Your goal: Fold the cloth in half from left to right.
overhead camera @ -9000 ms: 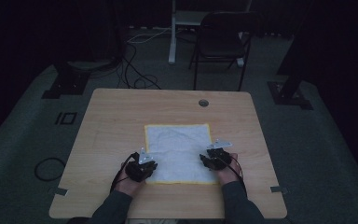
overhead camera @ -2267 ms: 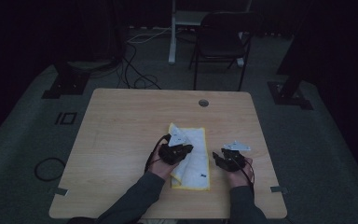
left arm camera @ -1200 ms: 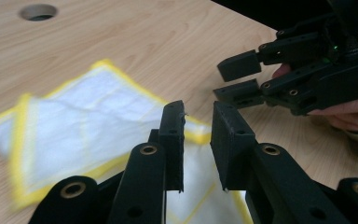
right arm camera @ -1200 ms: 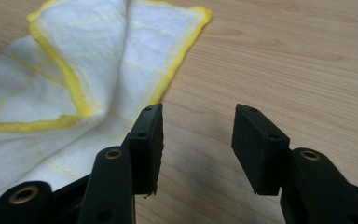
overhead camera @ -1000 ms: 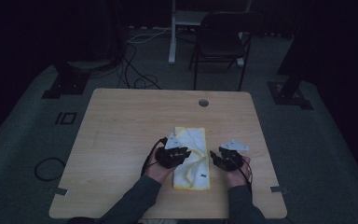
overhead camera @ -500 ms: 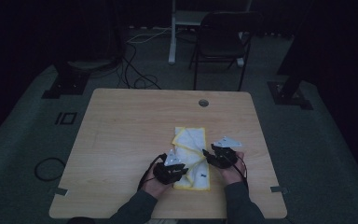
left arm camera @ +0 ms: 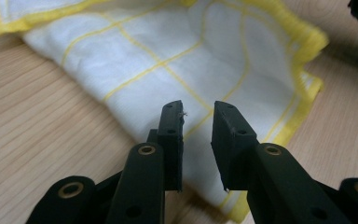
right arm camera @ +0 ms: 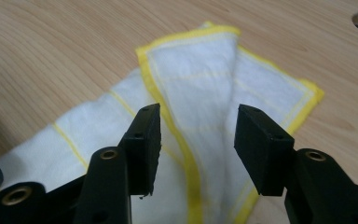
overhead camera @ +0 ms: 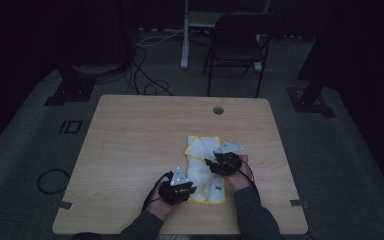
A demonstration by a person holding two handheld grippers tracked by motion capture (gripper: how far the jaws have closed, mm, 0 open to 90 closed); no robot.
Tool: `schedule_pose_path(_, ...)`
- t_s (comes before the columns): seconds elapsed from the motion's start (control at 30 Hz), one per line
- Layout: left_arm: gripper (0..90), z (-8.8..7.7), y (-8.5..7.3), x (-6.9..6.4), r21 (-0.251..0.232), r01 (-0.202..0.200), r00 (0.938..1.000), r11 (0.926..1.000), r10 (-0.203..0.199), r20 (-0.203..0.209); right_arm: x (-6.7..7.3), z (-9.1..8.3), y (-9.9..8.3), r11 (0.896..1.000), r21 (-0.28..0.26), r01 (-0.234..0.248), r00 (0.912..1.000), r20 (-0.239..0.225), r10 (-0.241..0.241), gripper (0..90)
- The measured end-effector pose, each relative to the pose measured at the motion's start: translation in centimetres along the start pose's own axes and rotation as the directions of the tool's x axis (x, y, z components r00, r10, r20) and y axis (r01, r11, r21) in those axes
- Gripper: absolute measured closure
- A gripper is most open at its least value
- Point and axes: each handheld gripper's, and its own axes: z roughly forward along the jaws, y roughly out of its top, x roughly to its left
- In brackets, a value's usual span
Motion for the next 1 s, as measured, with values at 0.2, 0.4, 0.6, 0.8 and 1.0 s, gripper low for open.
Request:
schedule_pose_path(0.2,74.0,-0.2,-0.4,0.2,0.003,0.011,0.9999,0.9999,-0.011,-0.004,-0.3,0.7,1.0,0.999,0.004,0.036,0.9991,-0.024,-0.036,51.0)
schedule_pose_path(0.4,74.0,-0.1,-0.5,0.3,0.004,0.011,0.9999,0.9999,-0.011,-0.004,-0.2,1.5,1.8,0.997,0.017,0.072,0.9959,-0.056,-0.071,51.3)
schedule_pose_path(0.6,74.0,-0.1,-0.5,0.3,0.003,0.012,0.9999,0.9999,-0.012,-0.004,0.7,3.0,2.2,0.993,0.043,0.114,0.9912,-0.072,-0.111,50.5)
schedule_pose_path(0.8,74.0,0.0,-0.6,0.3,0.003,0.014,0.9999,0.9999,-0.014,-0.004,1.7,4.6,2.2,0.980,0.085,0.179,0.9838,-0.027,-0.177,54.1)
schedule_pose_path(1.0,74.0,0.0,-0.6,0.3,0.005,0.013,0.9999,0.9999,-0.013,-0.003,1.3,4.5,2.4,0.982,0.062,0.180,0.9836,-0.010,-0.180,80.6)
